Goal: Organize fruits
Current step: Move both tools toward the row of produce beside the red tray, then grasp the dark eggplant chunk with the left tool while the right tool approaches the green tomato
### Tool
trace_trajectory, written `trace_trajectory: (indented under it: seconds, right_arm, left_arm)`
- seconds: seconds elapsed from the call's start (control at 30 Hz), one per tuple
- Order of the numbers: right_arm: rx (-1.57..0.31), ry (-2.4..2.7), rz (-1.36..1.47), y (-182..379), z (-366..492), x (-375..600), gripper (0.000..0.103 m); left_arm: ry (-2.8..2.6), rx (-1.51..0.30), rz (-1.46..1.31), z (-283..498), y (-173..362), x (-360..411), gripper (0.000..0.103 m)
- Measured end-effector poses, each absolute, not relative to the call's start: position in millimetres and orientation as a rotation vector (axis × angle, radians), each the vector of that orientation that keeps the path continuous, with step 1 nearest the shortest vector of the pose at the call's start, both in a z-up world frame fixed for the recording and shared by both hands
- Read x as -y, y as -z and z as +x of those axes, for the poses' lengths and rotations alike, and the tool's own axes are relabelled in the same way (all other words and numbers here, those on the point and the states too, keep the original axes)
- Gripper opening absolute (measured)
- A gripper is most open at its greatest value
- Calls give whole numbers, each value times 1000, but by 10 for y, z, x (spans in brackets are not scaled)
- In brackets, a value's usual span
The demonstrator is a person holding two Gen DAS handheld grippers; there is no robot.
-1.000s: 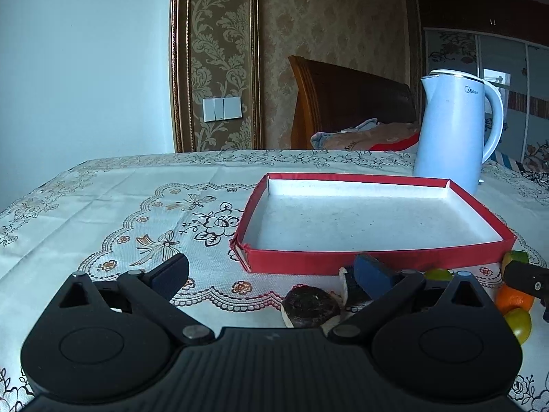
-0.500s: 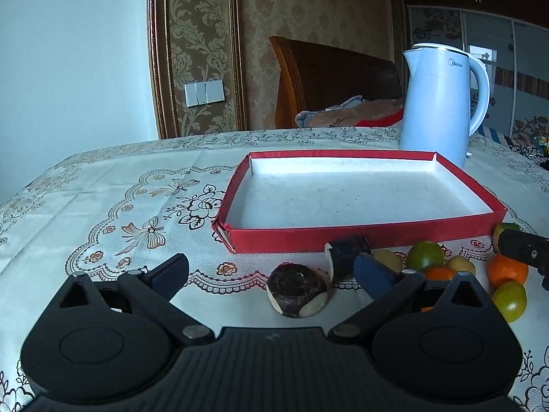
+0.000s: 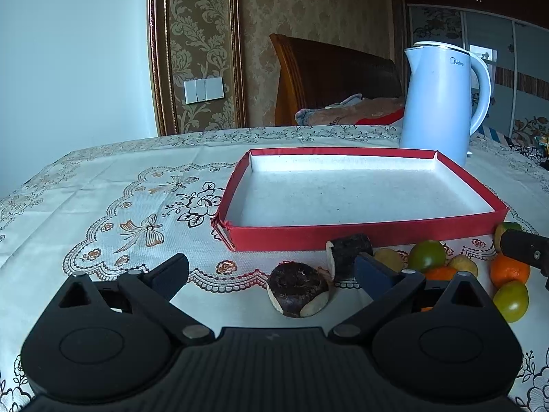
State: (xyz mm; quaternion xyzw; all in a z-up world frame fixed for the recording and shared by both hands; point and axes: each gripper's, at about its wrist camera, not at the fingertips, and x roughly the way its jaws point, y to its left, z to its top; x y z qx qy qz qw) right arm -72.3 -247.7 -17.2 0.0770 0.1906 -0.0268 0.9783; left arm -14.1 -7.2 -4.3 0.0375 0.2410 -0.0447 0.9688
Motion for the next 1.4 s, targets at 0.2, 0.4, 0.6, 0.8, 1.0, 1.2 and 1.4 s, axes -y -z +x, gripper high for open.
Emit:
trace_trajectory:
  seconds: [0.2,0.4,0.6,0.8,1.0,1.2,1.4]
  right_arm:
    - [-384,56,149,175,-722,2469,103]
    - [-393,55,147,178,-717,2468,103]
    - [-404,56,129,176,-716,2439,103]
    - [-406,82,174,175,-716,2521,103]
    - [-402,94,217,190,-720,2594,103]
    - [-368,119,252,187,-777,2647,103]
    - [-326,135,307,177,-840,2740,103]
  left_arm:
    - [91,-489,78,-146,49,77,103]
    - [92,-493,82,-141,51,87,103]
    - [92,-489,95,-158,49,100,103]
    - [167,-474,96,-256,0,59,103]
    - [260,-470,73,-537,-56,-36,103]
    - [293,-552,138,-650,35,161,103]
    - [314,-564,192,-748,92,290,103]
